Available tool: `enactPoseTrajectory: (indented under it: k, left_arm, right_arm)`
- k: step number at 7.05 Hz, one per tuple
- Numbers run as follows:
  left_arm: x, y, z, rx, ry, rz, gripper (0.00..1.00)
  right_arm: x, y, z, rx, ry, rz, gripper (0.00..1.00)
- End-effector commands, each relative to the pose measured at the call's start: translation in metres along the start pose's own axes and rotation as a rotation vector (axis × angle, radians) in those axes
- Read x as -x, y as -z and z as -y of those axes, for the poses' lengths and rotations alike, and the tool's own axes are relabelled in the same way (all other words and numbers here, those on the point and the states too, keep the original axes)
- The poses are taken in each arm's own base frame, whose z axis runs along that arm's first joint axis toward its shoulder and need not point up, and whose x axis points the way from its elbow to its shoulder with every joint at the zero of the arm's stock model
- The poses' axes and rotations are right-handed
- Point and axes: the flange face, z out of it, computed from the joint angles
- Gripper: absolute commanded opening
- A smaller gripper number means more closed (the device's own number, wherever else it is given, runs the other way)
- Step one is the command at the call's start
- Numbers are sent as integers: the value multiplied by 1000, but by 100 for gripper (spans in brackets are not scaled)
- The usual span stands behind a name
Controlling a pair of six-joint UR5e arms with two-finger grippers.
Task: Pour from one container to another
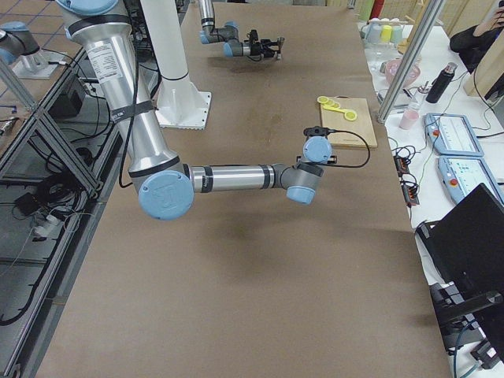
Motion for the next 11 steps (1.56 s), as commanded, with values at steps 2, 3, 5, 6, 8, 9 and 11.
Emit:
enactPoseTrajectory:
  k: [2,3,5,6,8,9,11]
  left_arm:
    - [2,-3,-1,10,0,12,51]
    - [1,-3,0,10,2,12,34]
    - [-21,0,3,14,33,4,0]
    - [-36,2,9,16,60,-2,0]
    - [-60,11,37,11,97,-23,0]
    - [-96,18,60,15,80,-39,0]
    - [-191,37,101,24,41,-80,0]
  right_arm:
    - [-3,0,22,30,-52,29,0]
    - [-3,-1,27,34,-65,34,0]
    - [-5,0,47,33,-92,34,0]
    - [-3,5,55,24,-98,25,0]
    - [5,13,75,1,-145,15,0]
    - [14,21,89,-18,-162,11,0]
    - [32,24,121,-47,-190,1,0]
